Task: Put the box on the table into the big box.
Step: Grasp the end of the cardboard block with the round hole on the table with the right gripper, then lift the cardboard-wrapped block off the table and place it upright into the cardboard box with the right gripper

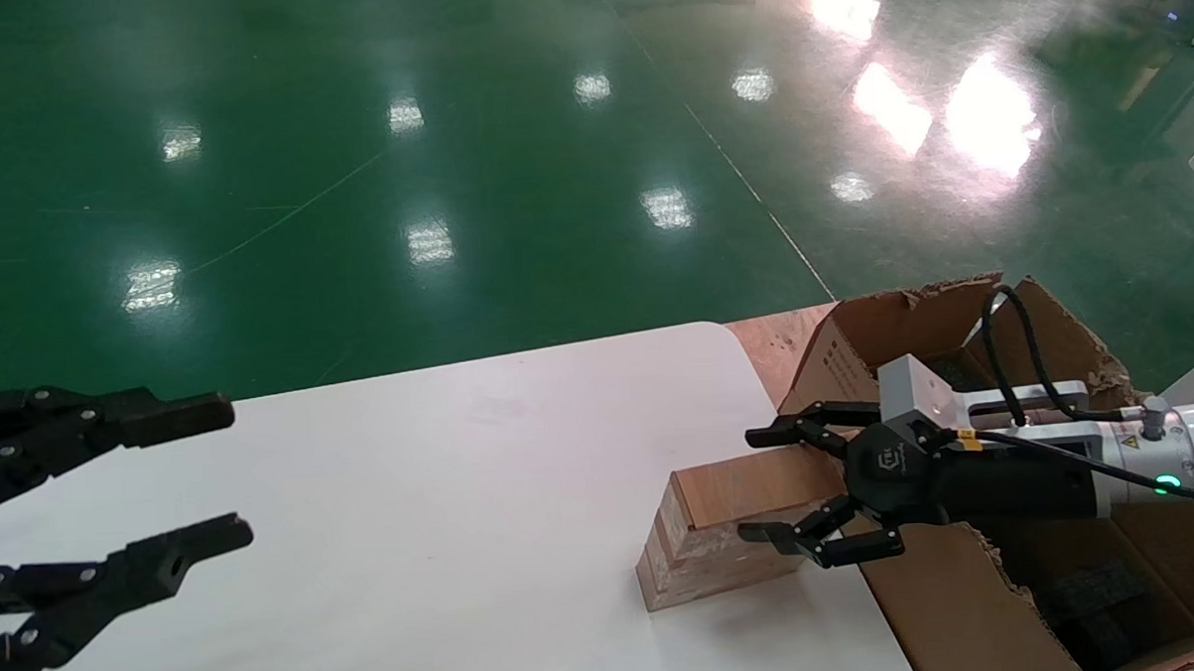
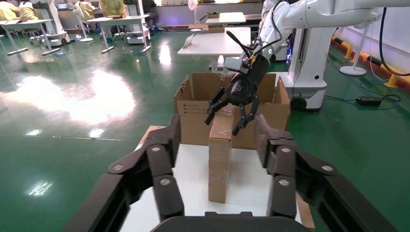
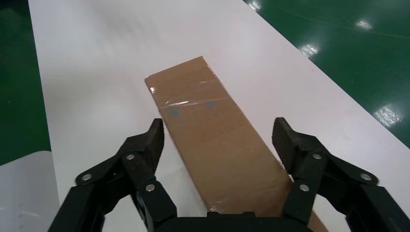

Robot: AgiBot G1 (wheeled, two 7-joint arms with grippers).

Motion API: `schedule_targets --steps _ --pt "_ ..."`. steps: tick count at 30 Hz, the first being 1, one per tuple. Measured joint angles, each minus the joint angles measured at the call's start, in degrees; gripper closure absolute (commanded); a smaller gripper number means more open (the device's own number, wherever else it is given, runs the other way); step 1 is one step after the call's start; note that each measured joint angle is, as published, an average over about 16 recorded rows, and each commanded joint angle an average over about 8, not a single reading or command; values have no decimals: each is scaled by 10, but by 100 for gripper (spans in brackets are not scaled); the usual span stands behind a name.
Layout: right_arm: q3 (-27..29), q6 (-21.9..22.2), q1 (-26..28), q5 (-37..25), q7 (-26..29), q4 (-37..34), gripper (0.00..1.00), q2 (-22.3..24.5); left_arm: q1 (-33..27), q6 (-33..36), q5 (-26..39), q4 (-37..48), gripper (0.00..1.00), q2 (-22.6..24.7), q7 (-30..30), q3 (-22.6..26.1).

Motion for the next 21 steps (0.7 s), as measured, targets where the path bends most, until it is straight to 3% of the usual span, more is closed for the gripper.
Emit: schedule_targets --steps 13,21 --pt "2 6 1 5 7 7 100 3 0 0 0 0 0 0 0 0" --pt "16 33 7 41 61 49 100 26 0 0 0 0 0 0 0 0"
